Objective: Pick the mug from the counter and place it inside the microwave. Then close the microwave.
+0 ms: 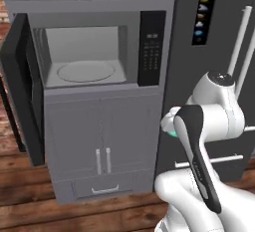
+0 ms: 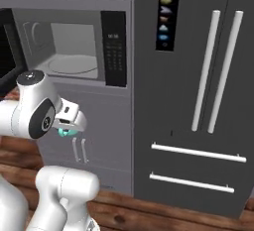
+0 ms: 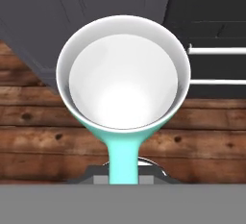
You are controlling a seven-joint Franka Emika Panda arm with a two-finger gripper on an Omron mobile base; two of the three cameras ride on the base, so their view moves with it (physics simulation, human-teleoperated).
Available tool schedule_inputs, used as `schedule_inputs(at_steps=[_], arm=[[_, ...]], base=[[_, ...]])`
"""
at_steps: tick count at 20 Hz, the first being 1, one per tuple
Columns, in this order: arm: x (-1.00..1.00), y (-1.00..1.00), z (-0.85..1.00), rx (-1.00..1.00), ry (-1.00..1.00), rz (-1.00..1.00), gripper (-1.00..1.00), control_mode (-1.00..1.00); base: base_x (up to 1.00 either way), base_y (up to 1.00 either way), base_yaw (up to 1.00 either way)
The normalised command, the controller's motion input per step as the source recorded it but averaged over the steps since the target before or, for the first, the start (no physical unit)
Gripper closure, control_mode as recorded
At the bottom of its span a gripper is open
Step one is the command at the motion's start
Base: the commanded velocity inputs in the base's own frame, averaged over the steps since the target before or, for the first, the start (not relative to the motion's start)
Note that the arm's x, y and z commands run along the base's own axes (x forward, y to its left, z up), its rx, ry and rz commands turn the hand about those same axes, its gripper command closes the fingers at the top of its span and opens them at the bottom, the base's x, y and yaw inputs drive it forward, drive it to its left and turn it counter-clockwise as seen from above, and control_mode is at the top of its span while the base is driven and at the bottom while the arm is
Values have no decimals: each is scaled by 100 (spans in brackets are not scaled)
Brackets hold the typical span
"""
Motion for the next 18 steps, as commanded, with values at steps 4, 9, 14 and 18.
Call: schedule_inputs(at_steps=[4, 9, 14, 18], arm=[[0, 0, 0, 0, 0, 0, 100, 100], [0, 0, 0, 0, 0, 0, 100, 100], [0, 0, 0, 0, 0, 0, 100, 100], [0, 0, 0, 0, 0, 0, 100, 100]], base=[[27, 47, 16], [54, 12, 10], [78, 30, 1], [49, 43, 0]])
